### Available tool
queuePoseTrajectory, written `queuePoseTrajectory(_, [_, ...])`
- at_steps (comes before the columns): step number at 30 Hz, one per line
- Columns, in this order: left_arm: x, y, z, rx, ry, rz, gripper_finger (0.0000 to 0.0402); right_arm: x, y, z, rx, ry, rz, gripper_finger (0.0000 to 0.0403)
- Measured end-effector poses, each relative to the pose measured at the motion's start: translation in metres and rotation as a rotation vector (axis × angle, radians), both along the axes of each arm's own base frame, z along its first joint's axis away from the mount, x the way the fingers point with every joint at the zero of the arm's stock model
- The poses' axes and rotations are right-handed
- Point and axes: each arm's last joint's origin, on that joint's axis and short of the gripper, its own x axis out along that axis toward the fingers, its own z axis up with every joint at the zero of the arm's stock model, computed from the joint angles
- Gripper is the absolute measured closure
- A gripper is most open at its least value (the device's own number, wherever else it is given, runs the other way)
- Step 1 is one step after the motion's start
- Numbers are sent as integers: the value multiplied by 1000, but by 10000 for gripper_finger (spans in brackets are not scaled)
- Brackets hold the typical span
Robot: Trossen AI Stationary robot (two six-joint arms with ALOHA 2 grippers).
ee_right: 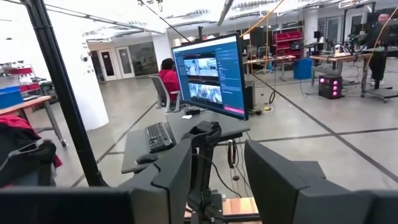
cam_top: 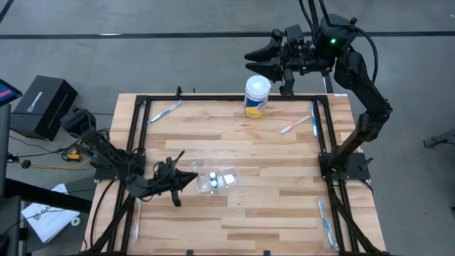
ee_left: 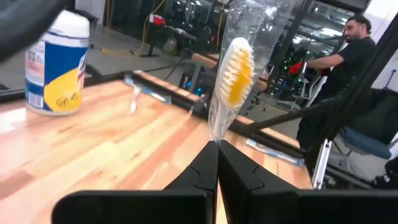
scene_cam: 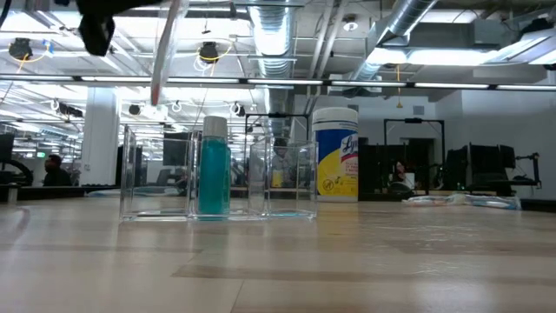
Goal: Pick & Place toothbrushing station
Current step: Put the top orange toothbrush into the transparent organizer
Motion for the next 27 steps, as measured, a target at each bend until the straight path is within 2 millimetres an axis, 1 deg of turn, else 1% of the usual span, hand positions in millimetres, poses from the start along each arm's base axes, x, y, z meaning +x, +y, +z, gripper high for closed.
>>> queuePoseTrajectory(7, [-5, 4, -14, -9, 16, 9, 401, 0, 0, 0, 3, 0, -1, 257])
queuePoseTrajectory(17, [-15, 16, -40, -20, 49, 19, 401, 0, 0, 0, 3, 0, 1, 269])
queuePoseTrajectory(27, [-24, 23, -58, -30, 76, -7, 401, 0, 0, 0, 1, 0, 2, 267])
